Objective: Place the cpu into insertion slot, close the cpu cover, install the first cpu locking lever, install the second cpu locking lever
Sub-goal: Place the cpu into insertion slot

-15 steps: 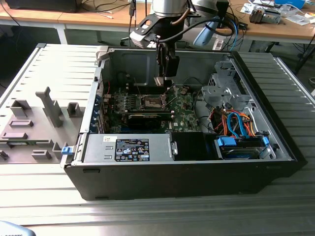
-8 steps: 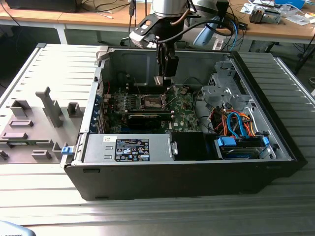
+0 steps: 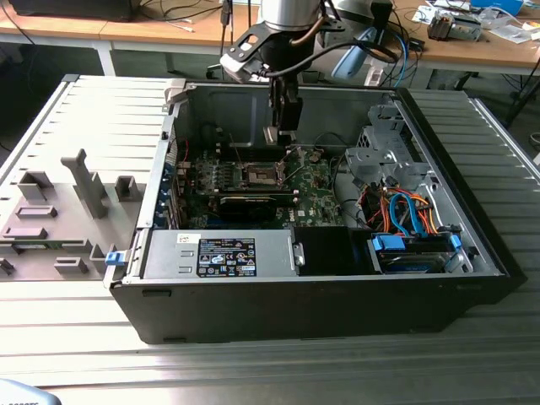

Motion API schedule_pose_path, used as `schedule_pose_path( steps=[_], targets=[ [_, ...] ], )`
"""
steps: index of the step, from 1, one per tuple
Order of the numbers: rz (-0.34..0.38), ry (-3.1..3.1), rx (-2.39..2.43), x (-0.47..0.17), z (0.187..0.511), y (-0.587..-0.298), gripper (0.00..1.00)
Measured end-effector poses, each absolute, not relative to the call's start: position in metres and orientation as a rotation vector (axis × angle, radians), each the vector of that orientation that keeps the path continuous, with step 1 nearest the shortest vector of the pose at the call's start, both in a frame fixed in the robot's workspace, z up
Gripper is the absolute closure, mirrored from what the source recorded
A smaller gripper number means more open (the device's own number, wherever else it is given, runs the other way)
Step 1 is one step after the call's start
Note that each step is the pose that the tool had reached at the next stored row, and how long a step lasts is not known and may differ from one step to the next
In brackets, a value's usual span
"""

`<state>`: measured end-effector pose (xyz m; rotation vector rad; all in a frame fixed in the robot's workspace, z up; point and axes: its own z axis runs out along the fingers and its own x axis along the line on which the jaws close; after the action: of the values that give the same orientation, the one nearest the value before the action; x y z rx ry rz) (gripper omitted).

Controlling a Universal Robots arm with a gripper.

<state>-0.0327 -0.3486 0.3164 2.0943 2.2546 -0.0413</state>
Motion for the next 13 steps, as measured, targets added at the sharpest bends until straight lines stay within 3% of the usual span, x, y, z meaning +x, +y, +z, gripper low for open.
schedule_pose_path(
  steps=[8, 13],
  targets=[
    [0.015, 2.265, 2.135, -0.0336, 0.3164, -0.3486, 0.45],
    [0.015, 2.265, 2.135, -0.0338, 0.3164, -0.3486, 0.45]
  ],
)
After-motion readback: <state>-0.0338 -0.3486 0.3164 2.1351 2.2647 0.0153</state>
